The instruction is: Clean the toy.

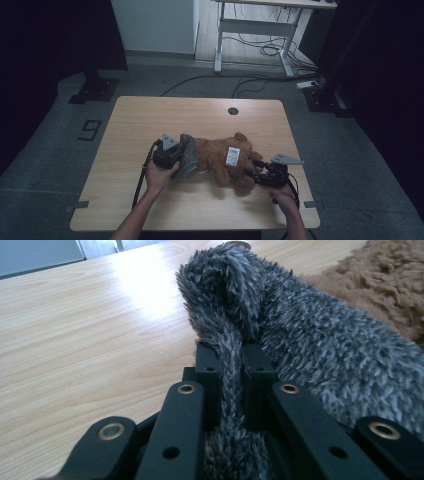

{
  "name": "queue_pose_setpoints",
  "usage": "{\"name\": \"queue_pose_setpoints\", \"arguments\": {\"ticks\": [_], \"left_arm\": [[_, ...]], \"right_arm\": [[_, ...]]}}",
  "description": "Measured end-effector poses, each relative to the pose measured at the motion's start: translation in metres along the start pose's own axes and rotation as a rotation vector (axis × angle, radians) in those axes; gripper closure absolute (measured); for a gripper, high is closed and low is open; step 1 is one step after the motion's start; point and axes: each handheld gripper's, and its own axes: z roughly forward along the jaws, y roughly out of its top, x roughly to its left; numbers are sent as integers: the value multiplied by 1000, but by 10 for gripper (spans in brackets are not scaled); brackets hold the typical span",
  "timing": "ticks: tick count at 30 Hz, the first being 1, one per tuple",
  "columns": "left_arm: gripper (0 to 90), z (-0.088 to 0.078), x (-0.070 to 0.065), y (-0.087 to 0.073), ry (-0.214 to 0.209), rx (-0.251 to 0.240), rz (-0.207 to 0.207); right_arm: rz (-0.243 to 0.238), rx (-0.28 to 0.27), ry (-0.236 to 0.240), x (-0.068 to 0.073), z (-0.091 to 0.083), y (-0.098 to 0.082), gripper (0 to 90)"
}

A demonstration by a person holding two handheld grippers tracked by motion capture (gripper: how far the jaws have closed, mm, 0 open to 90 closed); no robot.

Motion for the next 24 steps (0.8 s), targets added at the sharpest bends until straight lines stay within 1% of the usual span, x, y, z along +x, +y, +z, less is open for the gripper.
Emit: {"name": "queue_pose_setpoints", "arguments": {"ticks": [1, 2, 4, 6, 9, 12, 13, 16, 19, 21, 22, 23, 24], "left_arm": [[814, -1, -1, 0, -5, 1, 1], [814, -2, -1, -1, -6, 4, 5], [814, -3, -1, -2, -7, 5, 6], [815, -4, -1, -4, -9, 5, 3], [816, -4, 1, -8, -30, -7, -20], [818, -7, 1, -12, -45, -11, -28], [819, -9, 1, -13, -50, -12, -29], [819, -13, 0, -17, -61, -9, -29], [818, -24, 0, -24, -91, 1, -37], [815, -34, 0, -20, -102, -9, -47], [814, -40, -1, -14, -104, -27, -40], [814, -40, -1, -14, -104, -27, -40], [814, -48, -10, 3, -110, -62, -15]], "right_arm": [[-6, 11, -7, 1, 3, 1, 398], [-18, 30, -3, 1, 8, 1, 413], [-39, 75, -7, 3, 20, -1, 445], [-26, 79, -1, 3, 27, -3, 486], [-35, 90, 6, 3, 27, -3, 549], [-54, 108, 24, 7, 28, -10, 609], [-57, 117, 33, 8, 29, -12, 619], [-47, 125, 49, 11, 28, -20, 638], [-55, 141, 52, 15, 28, -28, 642], [-56, 145, 51, 18, 27, -33, 643], [-52, 144, 50, 18, 27, -35, 642], [-51, 145, 49, 19, 28, -36, 641], [-51, 148, 49, 20, 29, -37, 640]]}}
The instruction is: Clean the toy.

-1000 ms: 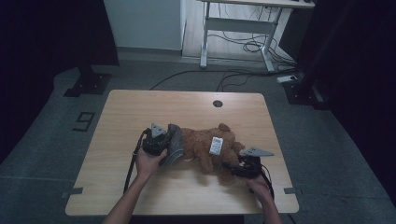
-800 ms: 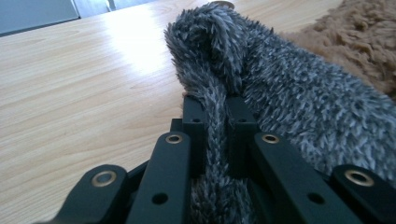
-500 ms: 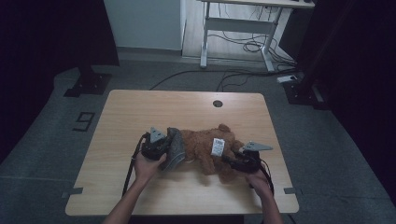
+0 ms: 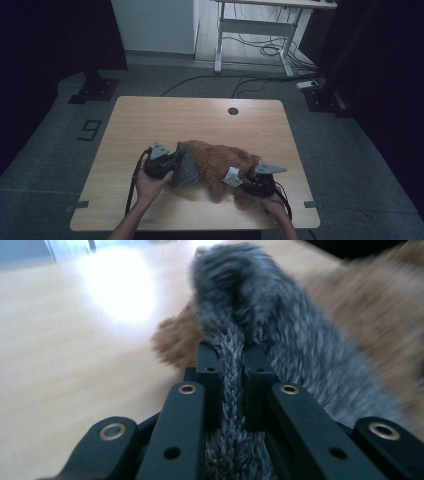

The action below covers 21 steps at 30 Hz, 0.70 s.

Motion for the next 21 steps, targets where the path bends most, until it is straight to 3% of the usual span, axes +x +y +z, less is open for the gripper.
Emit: {"name": "queue_pose_setpoints", "arguments": {"ticks": [4, 7, 10, 11, 13, 14, 16, 18, 21], "left_arm": [[812, 13, -38, 41, -57, -26, 82], [811, 43, -76, 61, -110, -19, 131], [810, 78, -114, 70, -164, 17, 177], [810, 89, -125, 71, -166, 34, 196], [807, 111, -140, 69, -111, 74, 258], [806, 119, -143, 67, -101, 87, 254], [808, 125, -138, 65, -108, 88, 206], [810, 124, -130, 65, -93, 85, 188], [809, 112, -112, 65, -57, 100, 176]], "right_arm": [[-28, 4, -12, 9, 8, 2, 634], [-24, 2, -19, 9, 8, 1, 630], [-7, -8, -8, 6, 6, 0, 626], [-7, -11, -9, 5, 5, -1, 624], [-12, -13, -15, 4, 4, -2, 621], [-15, -16, -22, 3, 4, -2, 621], [1, -16, -25, 1, 3, -3, 622], [12, -26, -22, 0, 2, -5, 623], [-11, -18, -39, 2, 4, -4, 629]]}}
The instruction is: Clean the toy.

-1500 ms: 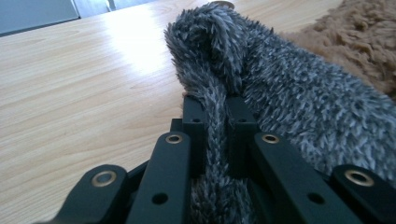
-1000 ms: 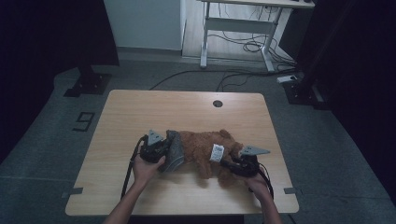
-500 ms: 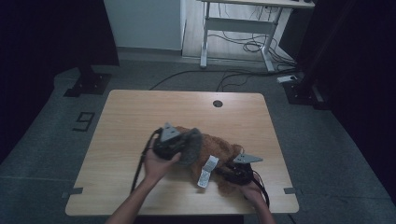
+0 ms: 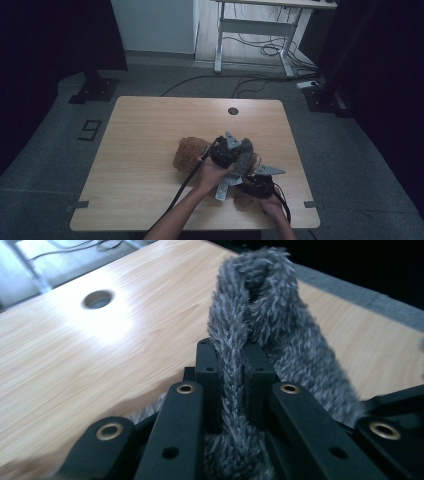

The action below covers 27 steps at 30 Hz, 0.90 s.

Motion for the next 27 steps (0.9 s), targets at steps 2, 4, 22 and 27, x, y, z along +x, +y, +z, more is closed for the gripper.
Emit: {"name": "queue_pose_setpoints", "arguments": {"ticks": [2, 4, 22, 27], "left_arm": [[809, -10, 15, -6, 30, 7, -20], [809, -20, 31, -13, 59, 14, -47], [821, -64, 131, -102, 197, 86, -245], [822, -47, 140, -127, 157, 181, -314]], "right_arm": [[-9, 6, -11, 1, 0, 1, 633], [-11, 12, -18, 1, 1, 1, 636], [-10, 23, -37, 0, 5, 4, 639], [-8, 28, -45, -1, 8, 6, 639]]}}
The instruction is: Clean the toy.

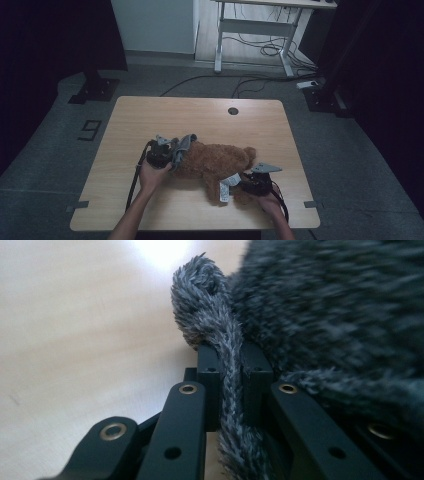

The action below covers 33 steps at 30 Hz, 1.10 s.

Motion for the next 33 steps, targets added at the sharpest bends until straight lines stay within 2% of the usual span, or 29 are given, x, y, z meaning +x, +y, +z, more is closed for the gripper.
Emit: {"name": "queue_pose_setpoints", "arguments": {"ticks": [2, 5, 6, 7, 10, 11, 12, 14, 16, 18, 19, 21, 22, 23, 25, 26, 27, 28, 30, 33], "left_arm": [[821, 8, 4, -7, -26, 35, -18], [819, 11, 7, -11, -50, 43, -18], [818, 5, 10, -6, -60, 48, 1], [816, -1, 10, -1, -53, 39, 11], [812, -21, 6, 21, -26, -18, 48], [810, -21, 6, 21, -26, -18, 48], [810, -32, -1, 39, -26, -70, 69], [808, -39, -10, 57, -26, -112, 90], [809, -41, -20, 75, -60, -151, 98], [808, -36, -32, 92, -116, -168, 92], [808, -32, -39, 99, -133, -169, 104], [807, -20, -56, 109, -138, -146, 135], [805, -11, -65, 111, -137, -118, 157], [801, -2, -72, 112, -119, -84, 189], [796, 13, -85, 109, -24, -41, 266], [795, 16, -87, 107, 7, -33, 286], [795, 18, -87, 106, 16, -30, 288], [796, 17, -85, 104, 9, -29, 273], [800, 14, -80, 99, -24, -29, 237], [807, 7, -77, 86, -53, -32, 230]], "right_arm": [[-1, -1, -2, -1, 1, 1, 639], [7, 0, -8, -4, 2, 2, 638], [3, 2, -8, -5, 2, 3, 638], [4, 6, -10, -6, 3, 4, 637], [-6, 15, -27, -9, 5, 8, 637], [-9, 16, -36, -11, 7, 9, 637], [-12, 18, -46, -11, 8, 11, 637], [-32, 16, -56, -13, 10, 13, 636], [-26, 9, -59, -16, 10, 13, 635], [-24, 4, -54, -18, 10, 13, 634], [-26, 4, -54, -18, 10, 13, 633], [-26, 2, -54, -18, 10, 13, 632], [-25, 2, -52, -18, 10, 13, 632], [-23, 3, -51, -18, 10, 13, 631], [-24, 3, -53, -19, 10, 13, 629], [-22, 3, -54, -19, 10, 13, 629], [-17, 0, -55, -19, 9, 12, 628], [-14, -1, -54, -19, 9, 12, 628], [-7, -1, -53, -19, 10, 12, 628], [-13, 4, -58, -18, 11, 11, 629]]}}
